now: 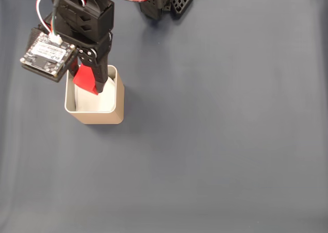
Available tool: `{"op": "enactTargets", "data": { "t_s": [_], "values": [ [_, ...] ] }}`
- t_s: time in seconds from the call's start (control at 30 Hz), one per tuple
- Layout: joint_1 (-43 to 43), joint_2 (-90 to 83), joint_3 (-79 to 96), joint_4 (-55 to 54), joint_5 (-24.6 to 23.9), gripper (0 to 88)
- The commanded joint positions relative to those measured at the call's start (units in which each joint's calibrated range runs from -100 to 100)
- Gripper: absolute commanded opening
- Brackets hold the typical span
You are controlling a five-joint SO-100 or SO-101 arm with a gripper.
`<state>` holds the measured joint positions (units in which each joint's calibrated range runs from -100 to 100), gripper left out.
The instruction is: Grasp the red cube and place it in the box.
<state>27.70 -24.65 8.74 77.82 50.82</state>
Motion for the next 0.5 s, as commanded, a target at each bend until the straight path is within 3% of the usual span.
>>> {"op": "enactTargets", "data": {
  "t_s": [0.0,0.2,0.47],
  "values": [
    [0.74,-0.14,-3.18,-1.13,-0.78,15.9],
    [1.52,-0.05,-3.18,-2.44,-1.71,26.0],
    [2.16,0.03,-3.18,-3.59,-2.0,33.1]
  ]
}}
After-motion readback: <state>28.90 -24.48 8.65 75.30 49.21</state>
